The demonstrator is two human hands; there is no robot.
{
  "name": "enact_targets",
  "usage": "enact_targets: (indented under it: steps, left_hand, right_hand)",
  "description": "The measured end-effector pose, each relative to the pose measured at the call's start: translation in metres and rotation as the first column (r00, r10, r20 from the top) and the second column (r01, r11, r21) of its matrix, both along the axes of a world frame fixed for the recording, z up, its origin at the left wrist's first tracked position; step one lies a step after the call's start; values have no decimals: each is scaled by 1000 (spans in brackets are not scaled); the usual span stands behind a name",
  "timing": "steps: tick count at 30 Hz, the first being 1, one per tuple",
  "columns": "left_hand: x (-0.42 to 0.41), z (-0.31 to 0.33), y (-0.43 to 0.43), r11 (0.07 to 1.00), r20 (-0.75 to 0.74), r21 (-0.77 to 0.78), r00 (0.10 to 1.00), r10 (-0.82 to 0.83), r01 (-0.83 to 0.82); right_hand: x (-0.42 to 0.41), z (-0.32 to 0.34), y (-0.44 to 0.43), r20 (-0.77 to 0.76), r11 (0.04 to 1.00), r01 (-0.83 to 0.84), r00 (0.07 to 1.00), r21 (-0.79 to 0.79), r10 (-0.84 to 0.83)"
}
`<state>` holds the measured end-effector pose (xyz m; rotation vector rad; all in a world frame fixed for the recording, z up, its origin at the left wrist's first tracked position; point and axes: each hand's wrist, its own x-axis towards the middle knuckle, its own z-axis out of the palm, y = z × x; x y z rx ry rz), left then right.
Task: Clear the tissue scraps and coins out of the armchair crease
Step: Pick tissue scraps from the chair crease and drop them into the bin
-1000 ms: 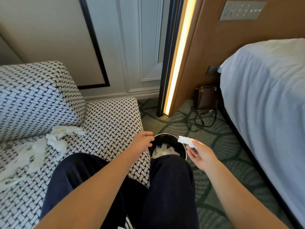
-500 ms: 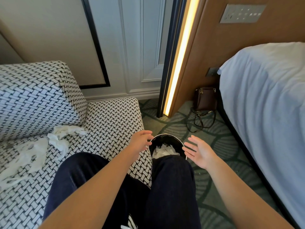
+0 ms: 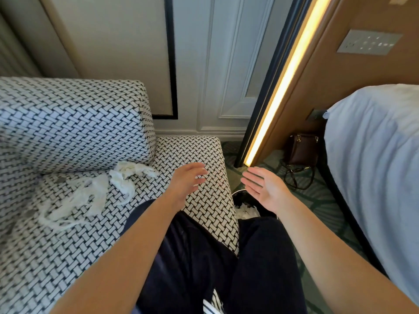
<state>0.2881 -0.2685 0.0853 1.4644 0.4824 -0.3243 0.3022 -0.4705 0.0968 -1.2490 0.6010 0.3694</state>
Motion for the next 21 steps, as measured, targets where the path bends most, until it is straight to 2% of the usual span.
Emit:
enact_targets:
  steps: [6, 14, 18, 21]
  left_hand:
    - [-20, 3, 80, 989, 40, 6, 988, 146, -146]
    - [-58, -16, 169, 931, -9, 3, 931, 364, -364]
    - [-76, -35, 202, 897, -68, 13, 895, 441, -442]
    - [-90, -49, 222, 848, -122, 15, 841, 527, -530]
  right_hand:
    - [4, 5, 88, 20, 993, -118, 993, 10, 118]
    - [-1, -2, 202, 31, 943, -332, 943, -22, 332]
    - [-9, -12, 250, 63, 880, -466, 879, -96, 473]
    - [-17, -23, 284, 61, 762, -600, 775, -242, 629]
